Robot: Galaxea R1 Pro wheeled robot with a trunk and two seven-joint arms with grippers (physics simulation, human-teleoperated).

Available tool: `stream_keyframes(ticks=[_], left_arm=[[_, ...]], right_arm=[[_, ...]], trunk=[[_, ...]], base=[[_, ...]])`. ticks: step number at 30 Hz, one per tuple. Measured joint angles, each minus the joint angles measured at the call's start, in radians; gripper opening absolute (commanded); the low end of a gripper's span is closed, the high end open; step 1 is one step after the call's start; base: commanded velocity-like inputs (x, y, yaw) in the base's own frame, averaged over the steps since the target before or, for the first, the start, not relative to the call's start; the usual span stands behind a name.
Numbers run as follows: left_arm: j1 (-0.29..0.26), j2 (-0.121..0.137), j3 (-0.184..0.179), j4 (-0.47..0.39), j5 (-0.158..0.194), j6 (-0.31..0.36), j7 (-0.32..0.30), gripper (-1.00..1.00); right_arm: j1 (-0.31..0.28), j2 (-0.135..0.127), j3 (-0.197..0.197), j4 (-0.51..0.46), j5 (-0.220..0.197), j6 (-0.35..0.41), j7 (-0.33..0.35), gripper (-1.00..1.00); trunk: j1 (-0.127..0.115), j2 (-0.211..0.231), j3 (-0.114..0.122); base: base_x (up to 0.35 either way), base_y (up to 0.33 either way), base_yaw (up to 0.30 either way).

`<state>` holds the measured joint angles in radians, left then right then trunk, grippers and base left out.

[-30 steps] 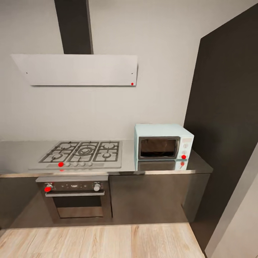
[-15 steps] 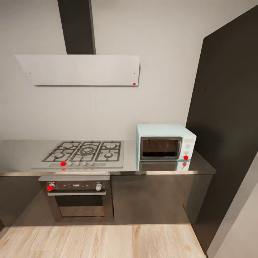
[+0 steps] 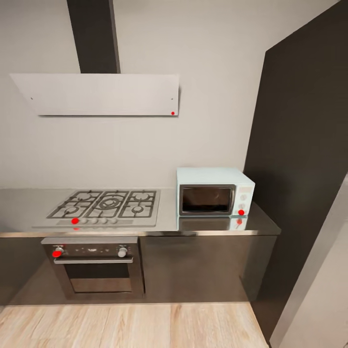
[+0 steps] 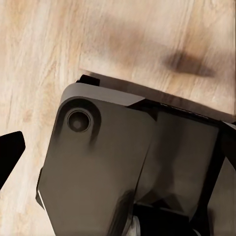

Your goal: In the kitchen, take the popcorn bag from the countertop, put it into the microwave, and heat it until the popcorn is cooked so the cooked popcorn ends up inside the bag.

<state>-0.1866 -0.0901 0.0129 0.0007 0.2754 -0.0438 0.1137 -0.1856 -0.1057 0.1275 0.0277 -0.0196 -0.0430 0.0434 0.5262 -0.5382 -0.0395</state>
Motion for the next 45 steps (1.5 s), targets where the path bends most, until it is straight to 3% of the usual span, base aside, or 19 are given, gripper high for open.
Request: stream_keyframes(ticks=[7,29,31,33,36,37,39,42,45], left_arm=[[0.000,0.001,0.000,-0.001,0.000,0.000,0.000,1.00],[0.000,0.001,0.000,0.000,0.000,0.000,0.001,1.00],[0.000,0.001,0.000,0.000,0.000,0.000,0.001,1.00],[0.000,0.001,0.000,0.000,0.001,0.000,0.002,1.00],[0.000,0.000,0.000,0.000,0.000,0.000,0.002,1.00],[0.000,0.000,0.000,0.000,0.000,0.000,0.002,1.00],[0.000,0.002,0.000,0.000,0.000,0.000,0.002,1.00],[0.000,0.004,0.000,-0.001,0.000,0.000,0.001,1.00],[-0.001,0.003,0.000,-0.001,0.000,0.000,0.000,1.00]], right_arm=[[0.000,0.000,0.003,0.000,0.002,0.000,0.001,1.00],[-0.001,0.007,-0.001,-0.036,-0.003,-0.002,0.012,1.00],[-0.001,0.022,0.001,-0.091,-0.004,0.004,0.016,1.00],[-0.001,0.048,0.003,-0.259,-0.005,0.021,0.019,1.00],[-0.002,0.059,0.003,-0.503,-0.005,0.104,0.020,1.00],[-0.002,0.059,0.003,-0.572,-0.006,0.142,0.021,1.00],[0.003,0.061,0.004,-0.764,-0.008,0.298,0.021,1.00],[-0.021,0.064,0.002,-0.853,-0.011,0.423,0.020,1.00],[-0.101,0.062,-0.007,-0.968,-0.036,0.529,0.021,1.00]], trunk=[[0.000,0.000,0.000],[0.000,0.000,0.000],[0.000,0.000,0.000],[0.000,0.000,0.000],[0.000,0.000,0.000],[0.000,0.000,0.000],[0.000,0.000,0.000],[0.000,0.000,0.000],[0.000,0.000,0.000]], base=[[0.000,-0.241,0.000],[0.000,-0.005,0.028],[0.000,0.000,0.000],[0.000,0.000,0.000],[0.000,0.000,0.000],[0.000,0.000,0.000],[0.000,0.000,0.000],[0.000,0.000,0.000],[0.000,0.000,0.000]])
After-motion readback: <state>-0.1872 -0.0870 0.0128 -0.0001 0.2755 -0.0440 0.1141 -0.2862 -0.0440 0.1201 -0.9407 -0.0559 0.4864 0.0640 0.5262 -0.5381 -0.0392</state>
